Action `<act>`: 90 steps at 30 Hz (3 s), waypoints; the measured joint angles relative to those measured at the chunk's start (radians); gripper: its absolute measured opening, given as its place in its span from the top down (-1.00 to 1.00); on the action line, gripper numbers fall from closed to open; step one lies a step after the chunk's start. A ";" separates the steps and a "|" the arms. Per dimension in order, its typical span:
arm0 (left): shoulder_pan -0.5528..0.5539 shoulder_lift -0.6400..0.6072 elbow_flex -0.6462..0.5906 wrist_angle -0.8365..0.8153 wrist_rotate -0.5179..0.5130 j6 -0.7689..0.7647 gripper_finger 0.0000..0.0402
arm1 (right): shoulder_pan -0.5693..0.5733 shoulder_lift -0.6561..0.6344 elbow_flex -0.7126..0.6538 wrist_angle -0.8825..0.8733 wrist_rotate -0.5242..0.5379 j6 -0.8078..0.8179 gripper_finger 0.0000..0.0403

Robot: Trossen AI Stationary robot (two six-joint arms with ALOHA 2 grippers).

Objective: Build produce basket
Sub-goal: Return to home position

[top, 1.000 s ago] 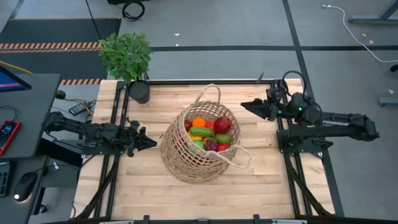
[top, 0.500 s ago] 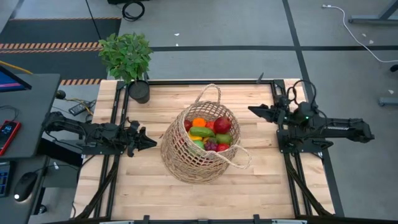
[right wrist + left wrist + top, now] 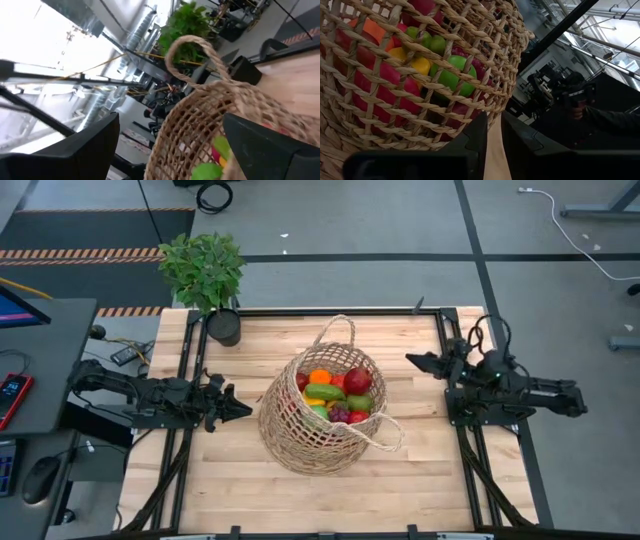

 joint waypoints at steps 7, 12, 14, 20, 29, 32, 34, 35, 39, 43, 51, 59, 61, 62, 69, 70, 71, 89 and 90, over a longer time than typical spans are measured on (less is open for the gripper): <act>0.000 0.000 0.000 0.000 0.000 0.000 0.71 | 0.000 -0.012 -0.168 0.156 0.020 0.113 -0.78; 0.000 0.000 0.000 0.000 0.000 0.000 0.69 | -0.001 0.003 -0.167 0.016 0.086 0.108 -0.78; 0.000 0.000 0.000 0.000 0.000 0.000 0.69 | -0.001 0.011 -0.167 -0.011 0.086 0.057 -0.78; 0.000 0.000 0.000 0.000 0.000 0.000 0.72 | -0.001 0.014 -0.167 -0.094 0.058 -0.344 -0.79; 0.000 0.000 0.000 0.000 0.000 0.000 0.70 | -0.001 0.014 -0.167 -0.086 0.055 -0.392 -0.79; 0.000 0.000 0.000 0.000 0.000 0.000 0.70 | -0.001 0.014 -0.167 -0.086 0.055 -0.393 -0.79; 0.000 0.000 0.000 0.000 0.000 0.000 0.71 | -0.001 0.014 -0.167 -0.086 0.055 -0.392 -0.79; 0.000 0.000 0.000 0.000 0.000 0.000 0.72 | -0.001 0.014 -0.167 -0.086 0.055 -0.392 -0.79; 0.000 0.000 0.000 0.000 0.000 0.000 0.72 | -0.001 0.014 -0.167 -0.086 0.055 -0.392 -0.79; 0.000 0.000 0.000 0.000 0.000 0.000 0.69 | -0.001 0.014 -0.167 -0.086 0.055 -0.392 -0.79; 0.000 0.000 0.000 0.000 0.000 0.000 0.70 | -0.001 0.014 -0.167 -0.086 0.055 -0.393 -0.79; 0.000 0.000 0.000 0.000 0.000 0.000 0.69 | -0.001 0.014 -0.167 -0.086 0.054 -0.392 -0.79; 0.000 0.000 0.000 0.000 0.000 0.000 0.69 | -0.001 0.014 -0.167 -0.086 0.054 -0.393 -0.79; 0.000 0.000 0.000 0.000 0.000 0.000 0.69 | -0.001 0.014 -0.167 -0.086 0.054 -0.392 -0.79; 0.000 0.000 0.000 0.000 0.000 0.000 0.71 | -0.001 0.014 -0.167 -0.086 0.054 -0.393 -0.79; 0.000 0.000 0.000 0.000 0.000 0.000 0.71 | -0.001 0.014 -0.167 -0.086 0.054 -0.393 -0.79; 0.000 0.000 0.000 0.000 0.000 0.000 0.71 | -0.001 0.014 -0.167 -0.086 0.054 -0.392 -0.79; 0.000 0.000 0.000 0.000 0.000 0.000 0.71 | -0.001 0.014 -0.167 -0.086 0.054 -0.392 -0.79; 0.000 0.000 0.000 0.000 0.000 0.000 0.71 | -0.001 0.014 -0.167 -0.086 0.054 -0.392 -0.79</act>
